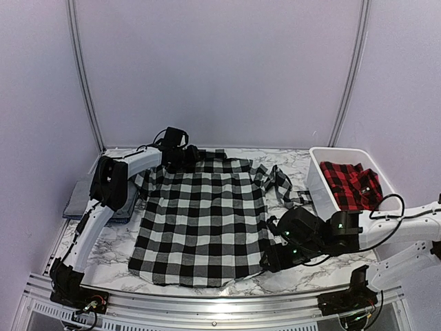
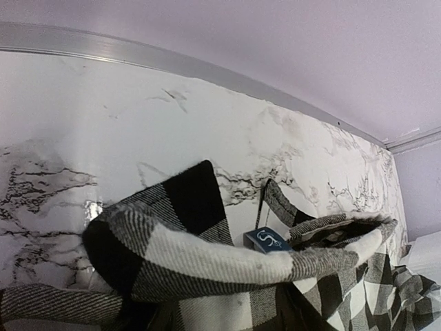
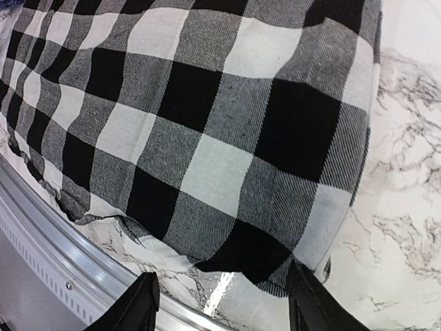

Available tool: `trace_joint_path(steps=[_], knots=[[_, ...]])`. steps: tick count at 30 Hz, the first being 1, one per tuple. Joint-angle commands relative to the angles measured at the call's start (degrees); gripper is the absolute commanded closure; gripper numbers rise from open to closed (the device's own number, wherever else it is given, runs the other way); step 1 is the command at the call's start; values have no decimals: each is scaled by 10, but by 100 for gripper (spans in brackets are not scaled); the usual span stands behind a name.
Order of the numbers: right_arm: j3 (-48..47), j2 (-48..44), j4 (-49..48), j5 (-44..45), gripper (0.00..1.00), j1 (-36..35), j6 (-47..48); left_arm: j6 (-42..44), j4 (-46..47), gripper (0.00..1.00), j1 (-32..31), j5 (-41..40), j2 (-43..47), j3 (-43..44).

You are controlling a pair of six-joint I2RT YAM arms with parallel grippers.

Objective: Fold and stack the long sleeve shirts
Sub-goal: Adjust the flattened shirt at the center of the board.

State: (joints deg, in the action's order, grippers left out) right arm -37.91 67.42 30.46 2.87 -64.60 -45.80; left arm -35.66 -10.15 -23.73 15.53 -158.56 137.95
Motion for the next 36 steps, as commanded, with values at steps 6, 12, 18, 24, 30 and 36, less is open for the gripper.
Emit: trace_joint_path(steps=[6, 12, 18, 24, 30, 36], knots=[[44, -12, 36, 67, 46, -13, -89, -28, 46, 49, -6, 41, -11, 8], [39, 40, 23, 91, 76, -13, -105, -31, 51, 49, -6, 62, -4, 7], [31, 8, 40, 74, 100, -16, -95, -23, 51, 48, -5, 61, 13, 3], [33, -3, 62, 21, 100, -95, -127, -24, 49, 48, -5, 61, 11, 3], [47, 15, 74, 2, 89, -142, -157, -26, 48, 47, -4, 65, 11, 5], [-66, -10, 157, 96, 45, -93, -112, -21, 52, 26, -3, 93, 35, 12]])
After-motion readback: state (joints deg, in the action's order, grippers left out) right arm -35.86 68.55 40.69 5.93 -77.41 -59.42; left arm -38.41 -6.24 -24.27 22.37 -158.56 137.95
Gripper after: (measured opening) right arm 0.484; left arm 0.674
